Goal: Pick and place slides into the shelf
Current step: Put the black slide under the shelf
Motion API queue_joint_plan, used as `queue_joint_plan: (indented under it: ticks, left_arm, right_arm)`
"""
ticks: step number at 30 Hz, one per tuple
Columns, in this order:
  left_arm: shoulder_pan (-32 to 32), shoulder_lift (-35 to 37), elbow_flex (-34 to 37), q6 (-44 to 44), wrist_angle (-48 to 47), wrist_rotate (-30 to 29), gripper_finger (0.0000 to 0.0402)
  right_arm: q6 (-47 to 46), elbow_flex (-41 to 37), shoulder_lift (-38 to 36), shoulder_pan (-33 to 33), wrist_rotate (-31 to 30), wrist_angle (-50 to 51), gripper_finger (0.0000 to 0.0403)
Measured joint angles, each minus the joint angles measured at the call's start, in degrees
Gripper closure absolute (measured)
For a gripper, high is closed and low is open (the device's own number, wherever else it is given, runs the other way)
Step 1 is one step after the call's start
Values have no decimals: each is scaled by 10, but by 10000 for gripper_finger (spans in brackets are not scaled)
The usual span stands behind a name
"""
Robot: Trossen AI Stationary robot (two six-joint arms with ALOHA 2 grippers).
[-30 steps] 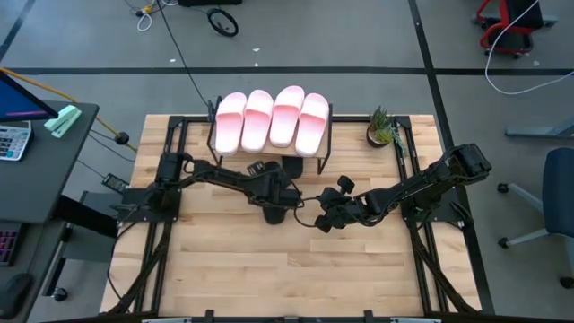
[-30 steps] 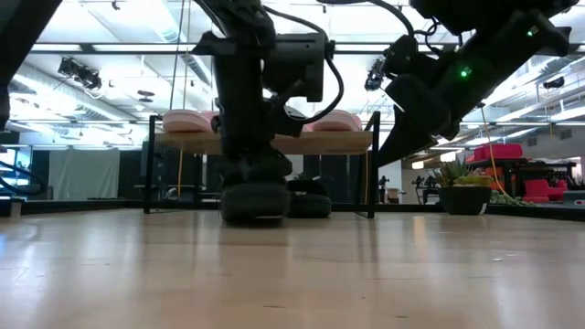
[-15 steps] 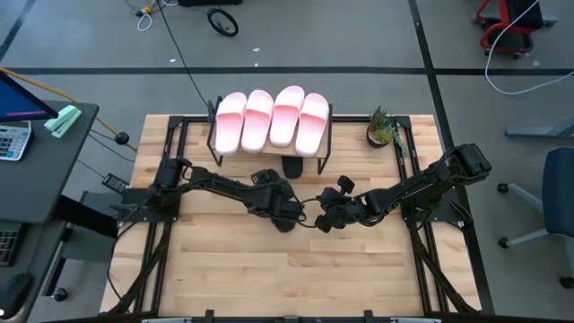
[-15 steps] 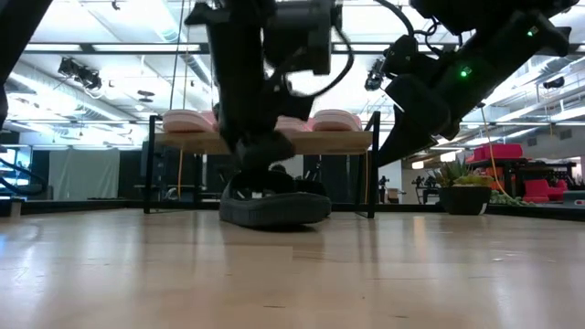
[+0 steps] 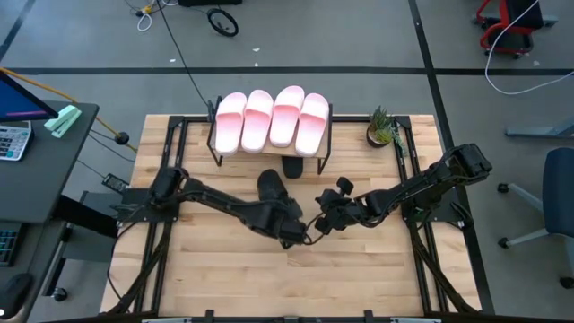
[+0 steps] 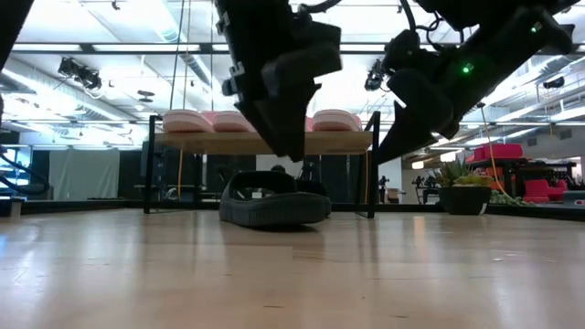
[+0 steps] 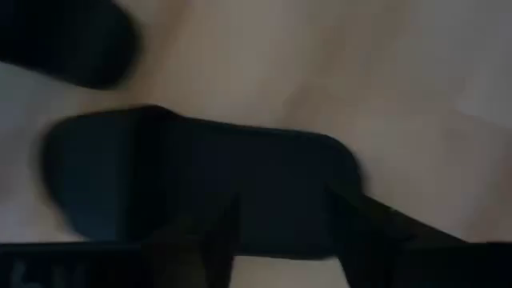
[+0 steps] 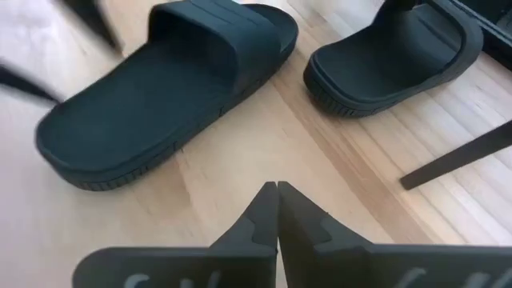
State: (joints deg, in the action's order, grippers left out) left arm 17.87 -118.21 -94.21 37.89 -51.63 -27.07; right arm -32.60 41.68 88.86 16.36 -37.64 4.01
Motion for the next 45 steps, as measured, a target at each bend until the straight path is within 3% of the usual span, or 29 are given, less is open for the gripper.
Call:
queue_joint_plan:
  ticks: [3, 8, 12, 16, 27, 45]
  left_arm:
    - [21, -1, 30, -11, 62, 36, 269]
    - [59, 0, 67, -26, 159, 48, 386]
    - [59, 0, 97, -28, 243, 42, 386]
    - [57, 0, 125, -20, 269, 44, 396]
    - [19, 4, 194, 19, 266, 39, 396]
    - [-52, 3, 183, -63, 96, 4, 398]
  right_arm:
    - [8, 0, 0, 0, 1, 0, 398]
    - [7, -2, 0, -3, -4, 5, 397]
    - [7, -2, 0, -1, 1, 4, 396]
    - [7, -2, 0, -2, 0, 4, 398]
    - [-2, -2, 0, -1, -1, 2, 399]
    - [-2, -2, 0, -1, -1, 3, 396]
